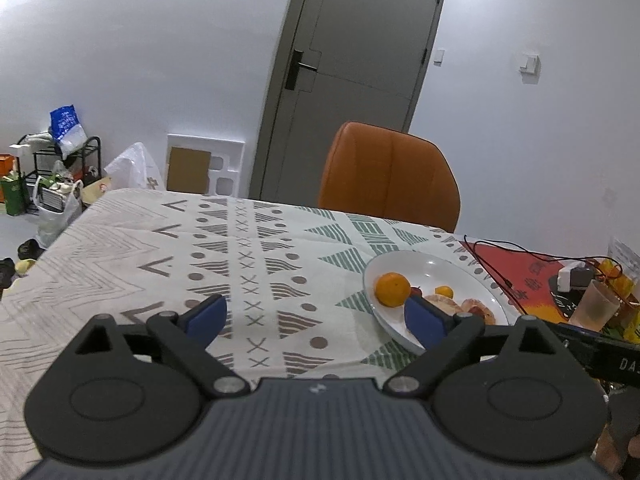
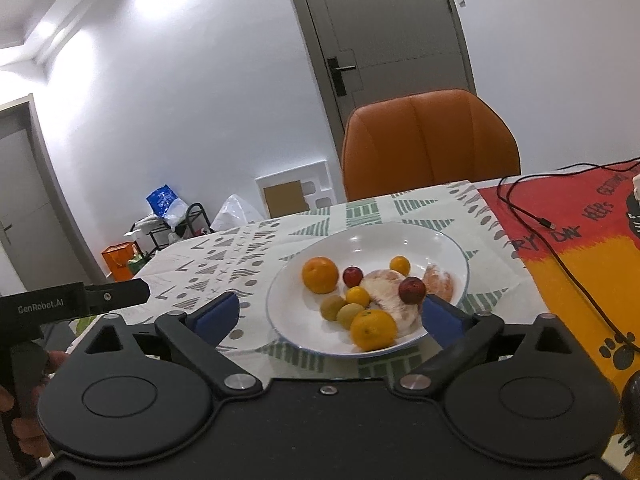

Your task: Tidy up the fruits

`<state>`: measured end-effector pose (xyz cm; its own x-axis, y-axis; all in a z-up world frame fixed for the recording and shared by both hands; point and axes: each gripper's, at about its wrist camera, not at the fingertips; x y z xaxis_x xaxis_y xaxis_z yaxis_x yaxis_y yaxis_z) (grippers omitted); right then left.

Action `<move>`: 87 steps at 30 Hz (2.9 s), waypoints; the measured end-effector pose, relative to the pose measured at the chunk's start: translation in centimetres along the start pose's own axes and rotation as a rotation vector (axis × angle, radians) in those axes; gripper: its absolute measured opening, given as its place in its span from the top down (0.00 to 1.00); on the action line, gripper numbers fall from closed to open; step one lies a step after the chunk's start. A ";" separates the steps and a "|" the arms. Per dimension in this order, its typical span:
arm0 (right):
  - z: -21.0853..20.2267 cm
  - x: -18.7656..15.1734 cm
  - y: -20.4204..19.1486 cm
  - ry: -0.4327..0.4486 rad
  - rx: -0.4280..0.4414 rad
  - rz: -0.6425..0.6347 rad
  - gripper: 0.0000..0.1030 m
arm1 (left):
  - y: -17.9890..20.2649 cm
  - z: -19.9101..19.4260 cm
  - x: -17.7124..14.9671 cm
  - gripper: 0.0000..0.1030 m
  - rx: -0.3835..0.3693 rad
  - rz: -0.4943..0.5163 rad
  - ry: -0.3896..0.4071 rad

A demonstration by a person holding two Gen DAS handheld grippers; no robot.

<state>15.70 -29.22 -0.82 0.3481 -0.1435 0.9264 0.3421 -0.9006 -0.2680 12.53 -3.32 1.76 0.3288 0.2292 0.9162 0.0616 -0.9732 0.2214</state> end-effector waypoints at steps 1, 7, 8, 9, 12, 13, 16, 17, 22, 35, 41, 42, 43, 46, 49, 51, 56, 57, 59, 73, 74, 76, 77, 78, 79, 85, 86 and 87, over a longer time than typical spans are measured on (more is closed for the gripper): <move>-0.2 0.0 -0.2 0.004 0.003 -0.002 0.02 | -0.2 -0.4 0.1 0.08 0.002 -0.003 0.003; -1.3 -0.1 -1.5 0.015 0.020 -0.012 0.00 | -1.2 -1.9 0.2 0.06 0.009 -0.012 0.007; -1.4 -0.1 -1.6 0.015 0.023 -0.009 0.00 | -1.4 -2.3 0.3 0.04 0.014 -0.013 0.008; -1.5 -0.2 -1.7 0.015 0.027 -0.006 0.00 | -1.5 -2.5 0.3 0.01 0.016 -0.012 0.011; -1.8 -0.3 -2.2 0.012 0.023 -0.004 0.00 | -2.0 -3.4 0.3 0.00 0.023 -0.011 0.022; -2.0 -0.4 -2.4 0.010 0.020 -0.006 0.00 | -2.2 -3.7 0.4 0.00 0.030 -0.012 0.024; -2.3 -0.4 -2.8 0.004 0.024 -0.012 0.00 | -2.7 -4.2 0.4 0.00 0.043 -0.019 0.015; -2.5 -0.4 -2.9 0.004 0.024 -0.012 0.00 | -2.9 -4.4 0.4 0.00 0.048 -0.020 0.014; -3.1 -0.4 -3.7 0.003 0.035 -0.015 0.00 | -3.8 -5.4 0.3 0.00 0.074 -0.017 0.009; -4.3 -1.2 -4.0 -0.028 0.038 -0.013 0.00 | -5.2 -7.4 -0.7 0.00 0.127 0.034 -0.007; -4.8 -1.7 -4.1 -0.041 0.042 -0.026 0.00 | -5.5 -7.4 -1.5 0.00 0.137 0.045 -0.031; -4.8 -1.7 -4.2 -0.044 0.042 -0.028 0.00 | -5.5 -7.4 -1.6 0.00 0.138 0.043 -0.036; -4.9 -1.8 -4.1 -0.049 0.042 -0.030 0.00 | -5.6 -7.4 -1.8 0.00 0.140 0.040 -0.041; -5.0 -2.3 -4.3 -0.061 0.042 -0.042 0.00 | -5.8 -7.4 -2.1 0.00 0.143 0.045 -0.048; -5.0 -2.6 -4.3 -0.064 0.029 -0.055 0.00 | -5.9 -7.2 -2.3 0.00 0.146 0.038 -0.057; -5.0 -2.7 -4.2 -0.068 0.030 -0.053 0.00 | -5.9 -7.2 -2.4 0.00 0.148 0.039 -0.058; -5.0 -2.6 -4.4 -0.065 0.037 -0.059 0.00 | -5.7 -7.5 -2.5 0.00 0.140 0.043 -0.057; -5.0 -2.6 -4.4 -0.065 0.040 -0.060 0.00 | -5.6 -7.6 -2.5 0.00 0.138 0.047 -0.055; -5.0 -2.6 -4.6 -0.063 0.043 -0.062 0.00 | -5.5 -7.6 -2.4 0.00 0.136 0.053 -0.054; -4.7 -2.4 -5.0 -0.061 0.056 -0.073 0.00 | -5.3 -7.7 -2.6 0.00 0.132 0.067 -0.066; -4.7 -2.4 -5.0 -0.060 0.059 -0.074 0.00 | -5.3 -7.6 -2.6 0.00 0.132 0.067 -0.066; -4.7 -2.4 -5.1 -0.058 0.063 -0.076 0.00 | -5.4 -7.7 -2.6 0.00 0.133 0.067 -0.063; -4.6 -2.4 -5.2 -0.058 0.064 -0.078 0.00 | -5.5 -7.8 -2.5 0.00 0.132 0.063 -0.062; -4.6 -2.4 -5.3 -0.059 0.062 -0.080 0.00 | -5.6 -7.8 -2.4 0.00 0.133 0.060 -0.062; -4.5 -2.4 -5.4 -0.059 0.062 -0.081 0.00 | -5.7 -7.9 -2.4 0.00 0.135 0.058 -0.062; -4.7 -2.2 -5.8 -0.050 0.063 -0.088 0.00 | -5.8 -8.1 -2.3 0.00 0.138 0.055 -0.055; -4.7 -2.2 -5.9 -0.051 0.064 -0.089 0.00 | -5.9 -8.1 -2.2 0.00 0.139 0.053 -0.055; -4.7 -2.2 -6.0 -0.052 0.065 -0.090 0.00 | -5.9 -8.1 -2.2 0.00 0.140 0.052 -0.056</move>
<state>8.81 -25.47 -0.01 0.3579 -0.0402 0.9329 0.4290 -0.8803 -0.2025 3.82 2.03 1.13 0.3868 0.1810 0.9042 0.1729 -0.9774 0.1217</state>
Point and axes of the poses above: each gripper's, at about its wrist camera, not at the fingertips, and z roughly the way its jaws point, y to its right, x to its top, and after that the axes turned 8 degrees about y, right-handed
